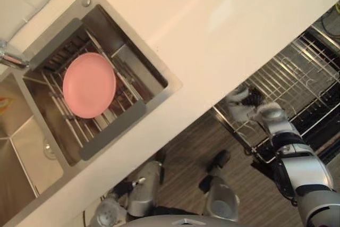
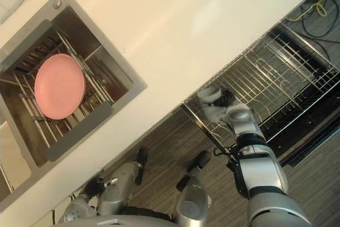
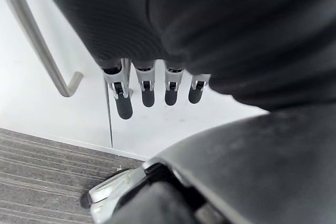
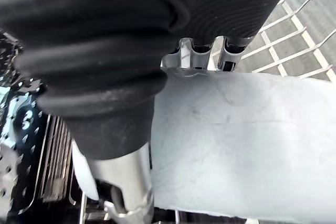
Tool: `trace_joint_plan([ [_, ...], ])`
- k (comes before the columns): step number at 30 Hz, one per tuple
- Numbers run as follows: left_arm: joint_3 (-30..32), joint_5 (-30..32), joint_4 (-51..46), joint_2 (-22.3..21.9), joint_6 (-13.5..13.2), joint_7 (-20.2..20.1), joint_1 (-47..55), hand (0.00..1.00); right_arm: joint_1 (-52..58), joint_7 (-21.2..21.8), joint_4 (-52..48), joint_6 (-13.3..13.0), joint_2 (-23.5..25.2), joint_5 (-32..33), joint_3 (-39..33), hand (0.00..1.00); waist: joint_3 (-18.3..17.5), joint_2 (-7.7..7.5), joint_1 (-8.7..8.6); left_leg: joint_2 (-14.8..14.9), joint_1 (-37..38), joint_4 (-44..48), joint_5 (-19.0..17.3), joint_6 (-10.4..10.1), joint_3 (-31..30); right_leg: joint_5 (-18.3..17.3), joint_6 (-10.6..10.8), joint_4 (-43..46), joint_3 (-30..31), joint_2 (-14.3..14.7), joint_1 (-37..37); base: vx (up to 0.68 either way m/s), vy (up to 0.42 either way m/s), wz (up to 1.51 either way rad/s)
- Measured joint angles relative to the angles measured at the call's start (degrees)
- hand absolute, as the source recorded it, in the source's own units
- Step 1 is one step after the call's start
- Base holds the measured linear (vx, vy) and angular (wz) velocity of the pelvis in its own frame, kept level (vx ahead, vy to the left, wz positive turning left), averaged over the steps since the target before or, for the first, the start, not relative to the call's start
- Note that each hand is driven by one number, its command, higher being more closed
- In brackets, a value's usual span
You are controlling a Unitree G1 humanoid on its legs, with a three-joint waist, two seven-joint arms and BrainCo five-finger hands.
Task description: Walk over to the sink, pick up the cup, carry it to the dishwasher, place the cup inside the dishwasher, then close the dishwasher door
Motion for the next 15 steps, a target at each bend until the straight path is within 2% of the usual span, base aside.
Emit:
trace_joint_plan([
  [4, 0.6, -0.86, 0.01, -0.45, 0.72, -0.27, -0.17, 0.0, -0.53, -0.35, 0.01, -0.84, 1.11, -0.67, 1.5, 1.0, 0.1, -0.02, 0.94, -0.21, -0.06, -0.25, 1.11, -0.57, -0.42, -0.05, -0.03, 0.0, -0.26, 0.0, 0.07, -0.06, -0.005, 0.05],
  [5, 1.61, -1.28, 1.3, -1.24, 2.36, 0.8, -0.24, 0.0, -0.45, -0.4, 0.03, -0.97, 1.61, -0.67, 2.7, 1.0, 0.1, -0.02, 0.83, -0.21, -0.25, -0.39, 1.49, -0.79, -0.5, -0.09, -0.08, 0.0, -0.42, 0.0, -0.04, -0.09, -0.039, 0.05],
  [8, 2.56, -2.24, 4.28, -2.39, 4.54, 2.26, -0.72, 0.0, -0.08, -1.56, 0.15, -0.93, 2.16, -1.0, 3.29, 1.0, 0.1, -0.02, 0.62, -0.15, -0.35, -0.55, 1.6, -0.84, -0.62, -0.01, -0.18, 0.0, -0.51, 0.06, -0.09, -0.09, -0.017, 0.03],
  [10, 3.19, -2.26, 6.78, -3.05, 6.26, 3.35, -1.51, 0.0, -0.04, -2.56, 0.11, -0.83, 2.08, -1.07, 3.28, 1.0, 0.22, -0.21, 1.09, -0.21, -0.37, -1.55, 2.16, -0.61, -0.61, 0.38, -0.51, -0.01, -0.44, -0.01, -0.57, -0.12, 0.005, 0.02],
  [11, 3.23, -2.24, 7.73, -3.0, 7.13, 3.5, -1.96, 0.0, -0.24, -3.38, 0.09, -0.5, 2.04, -1.06, 3.23, 0.0, 0.39, -0.45, 1.47, -0.23, -0.54, -2.23, 2.79, -0.65, -0.56, 0.59, -0.68, -0.01, -0.36, -0.05, -1.06, -0.11, -0.004, 0.03],
  [15, 3.28, -2.24, 8.77, -3.1, 7.31, 4.31, -2.21, 0.0, -0.15, -4.55, 0.11, -0.07, 2.81, -1.12, 3.67, 0.0, 0.57, -0.73, 1.59, -0.03, -0.43, -3.54, 3.94, -0.89, -0.64, 0.82, -0.98, -0.01, -0.43, 0.05, -1.38, -0.08, -0.018, 0.02],
])
